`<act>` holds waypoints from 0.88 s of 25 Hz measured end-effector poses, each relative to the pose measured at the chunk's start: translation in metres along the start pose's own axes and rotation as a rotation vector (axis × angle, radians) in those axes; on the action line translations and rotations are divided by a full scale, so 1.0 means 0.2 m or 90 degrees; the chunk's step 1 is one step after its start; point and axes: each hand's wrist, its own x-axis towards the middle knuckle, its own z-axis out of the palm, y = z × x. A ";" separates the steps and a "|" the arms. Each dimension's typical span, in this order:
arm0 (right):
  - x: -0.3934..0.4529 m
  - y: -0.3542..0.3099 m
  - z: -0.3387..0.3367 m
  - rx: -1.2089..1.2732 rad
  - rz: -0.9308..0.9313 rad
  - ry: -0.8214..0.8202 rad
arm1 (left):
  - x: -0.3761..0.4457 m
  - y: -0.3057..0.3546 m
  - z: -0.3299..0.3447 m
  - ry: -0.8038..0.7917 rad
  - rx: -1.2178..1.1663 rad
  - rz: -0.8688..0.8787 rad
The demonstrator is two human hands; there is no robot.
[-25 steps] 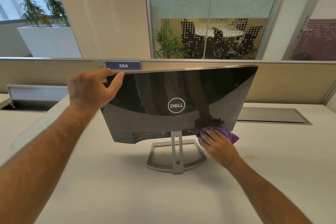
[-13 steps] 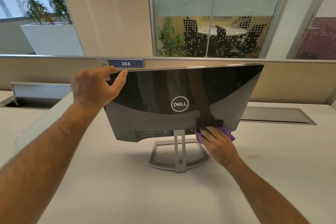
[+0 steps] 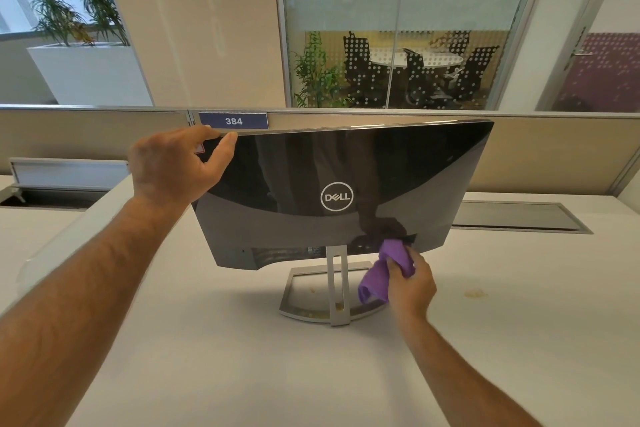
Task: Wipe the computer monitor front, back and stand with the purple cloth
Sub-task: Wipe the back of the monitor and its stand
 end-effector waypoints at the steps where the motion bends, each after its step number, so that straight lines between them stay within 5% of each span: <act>1: -0.01 -0.04 0.03 0.034 0.065 0.010 | 0.00 0.00 0.00 0.000 0.002 0.003; 9: -0.03 -0.12 0.15 0.038 0.099 0.004 | -0.01 -0.01 0.00 -0.002 0.006 0.004; 19: -0.04 -0.10 0.08 -0.298 -0.159 -0.311 | -0.01 0.00 -0.01 -0.006 -0.002 0.000; 22: -0.04 -0.05 0.02 -0.234 -0.090 -0.209 | -0.01 0.00 -0.01 -0.006 -0.005 0.000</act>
